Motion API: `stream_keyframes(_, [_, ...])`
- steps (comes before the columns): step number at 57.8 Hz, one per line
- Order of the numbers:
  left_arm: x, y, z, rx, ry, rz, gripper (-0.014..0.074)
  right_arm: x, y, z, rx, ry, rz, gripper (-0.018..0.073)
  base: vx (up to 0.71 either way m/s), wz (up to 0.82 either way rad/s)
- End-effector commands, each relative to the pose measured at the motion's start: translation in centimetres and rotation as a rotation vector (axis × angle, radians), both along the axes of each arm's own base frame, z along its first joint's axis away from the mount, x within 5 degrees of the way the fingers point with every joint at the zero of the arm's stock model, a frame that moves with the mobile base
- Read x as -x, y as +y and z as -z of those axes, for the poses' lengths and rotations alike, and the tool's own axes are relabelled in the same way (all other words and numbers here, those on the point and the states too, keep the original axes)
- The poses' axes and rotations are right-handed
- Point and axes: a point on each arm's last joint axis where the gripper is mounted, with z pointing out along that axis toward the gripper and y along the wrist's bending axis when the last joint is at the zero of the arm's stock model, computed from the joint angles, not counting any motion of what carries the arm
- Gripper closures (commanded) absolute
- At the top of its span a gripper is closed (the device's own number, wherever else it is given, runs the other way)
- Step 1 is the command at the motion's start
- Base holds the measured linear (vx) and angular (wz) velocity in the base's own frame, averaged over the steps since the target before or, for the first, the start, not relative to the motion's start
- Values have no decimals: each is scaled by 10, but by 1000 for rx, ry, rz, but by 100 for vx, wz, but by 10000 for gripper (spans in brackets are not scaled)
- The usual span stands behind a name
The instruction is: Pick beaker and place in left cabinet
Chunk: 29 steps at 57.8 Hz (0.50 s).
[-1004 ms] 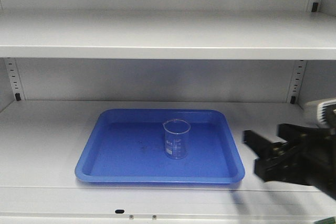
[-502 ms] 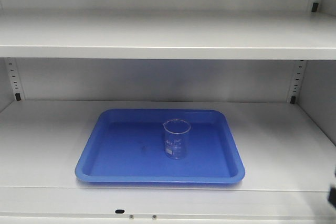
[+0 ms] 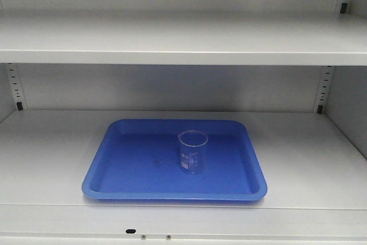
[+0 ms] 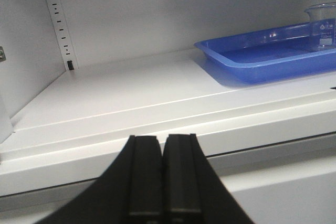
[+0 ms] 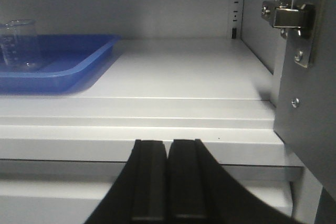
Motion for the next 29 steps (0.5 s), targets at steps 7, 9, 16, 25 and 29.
stream_keyframes(7, [2,0,-3,17,-86,5,595,5,0,3,12,-53,3,568,0,0])
stream_keyframes(9, [2,0,-3,17,-86,5,595,5,-1,4,13,-45,3,568,0,2])
stream_keyframes(16, [2,0,-3,17,-86,5,595,5,-1,6,15,-15,4,568,0,1])
stream_keyframes(25, [2,0,-3,17,-86,5,595,5,-1,7,15,-13,4,568,0,0])
stream_keyframes(29, [2,0,-3,17,-86,5,595,5,-1,7,15,-13,4,568,0,0])
